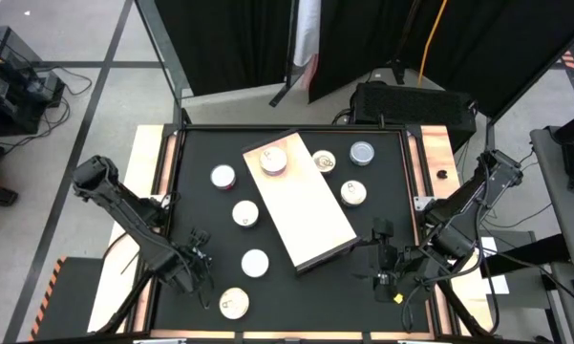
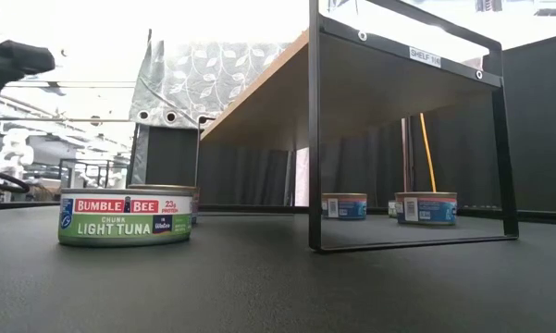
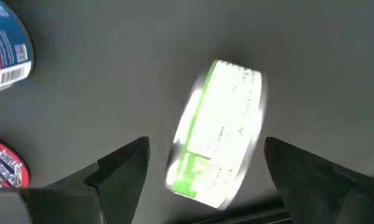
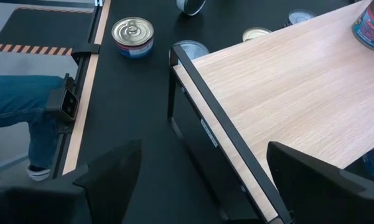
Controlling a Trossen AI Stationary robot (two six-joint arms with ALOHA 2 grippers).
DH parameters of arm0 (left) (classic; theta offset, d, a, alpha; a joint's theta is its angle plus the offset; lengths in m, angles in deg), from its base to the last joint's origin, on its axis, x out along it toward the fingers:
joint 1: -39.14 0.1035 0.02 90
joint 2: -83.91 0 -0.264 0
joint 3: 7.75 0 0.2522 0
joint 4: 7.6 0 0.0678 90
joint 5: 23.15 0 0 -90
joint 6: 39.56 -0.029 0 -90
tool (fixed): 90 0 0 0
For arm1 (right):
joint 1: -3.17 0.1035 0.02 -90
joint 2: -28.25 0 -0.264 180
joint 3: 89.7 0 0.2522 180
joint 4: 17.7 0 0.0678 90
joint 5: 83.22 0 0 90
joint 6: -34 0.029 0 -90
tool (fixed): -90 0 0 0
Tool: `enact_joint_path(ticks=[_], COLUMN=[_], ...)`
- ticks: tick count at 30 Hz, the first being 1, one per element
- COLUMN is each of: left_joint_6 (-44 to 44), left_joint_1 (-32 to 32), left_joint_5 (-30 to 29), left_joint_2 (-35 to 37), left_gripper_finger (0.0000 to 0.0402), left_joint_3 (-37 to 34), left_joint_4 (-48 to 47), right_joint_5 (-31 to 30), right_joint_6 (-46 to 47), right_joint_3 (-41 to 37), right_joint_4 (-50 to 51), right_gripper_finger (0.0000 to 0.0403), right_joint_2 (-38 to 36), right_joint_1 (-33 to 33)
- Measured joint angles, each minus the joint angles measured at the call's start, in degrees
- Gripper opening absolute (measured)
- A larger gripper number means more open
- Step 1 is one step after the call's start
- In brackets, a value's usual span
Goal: Stack canned seafood by type on shelf
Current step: Put the green tuna can on the shelf
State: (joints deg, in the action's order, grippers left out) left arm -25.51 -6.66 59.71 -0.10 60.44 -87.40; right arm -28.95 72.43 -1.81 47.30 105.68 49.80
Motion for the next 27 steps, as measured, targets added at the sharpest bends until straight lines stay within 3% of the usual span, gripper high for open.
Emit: enact_joint_path(ticks=[22,27], left_joint_6=[-2.36,0.63], left_joint_1=[2.70,2.75], left_joint_5=[1.07,1.02], left_joint_2=[0.06,0.09], left_gripper_finger=[0.0162,0.0145], left_joint_3=[-0.31,-0.19], left_joint_4=[3.05,2.49], right_joint_5=[-0.19,-0.19], right_joint_6=[-0.13,-0.13], right_joint_3=[0.00,0.00], right_joint_4=[0.00,0.00], right_gripper_finger=[0.0338,0.0338], right_joint_2=[0.00,0.00], right_joint_1=[0.00,0.00])
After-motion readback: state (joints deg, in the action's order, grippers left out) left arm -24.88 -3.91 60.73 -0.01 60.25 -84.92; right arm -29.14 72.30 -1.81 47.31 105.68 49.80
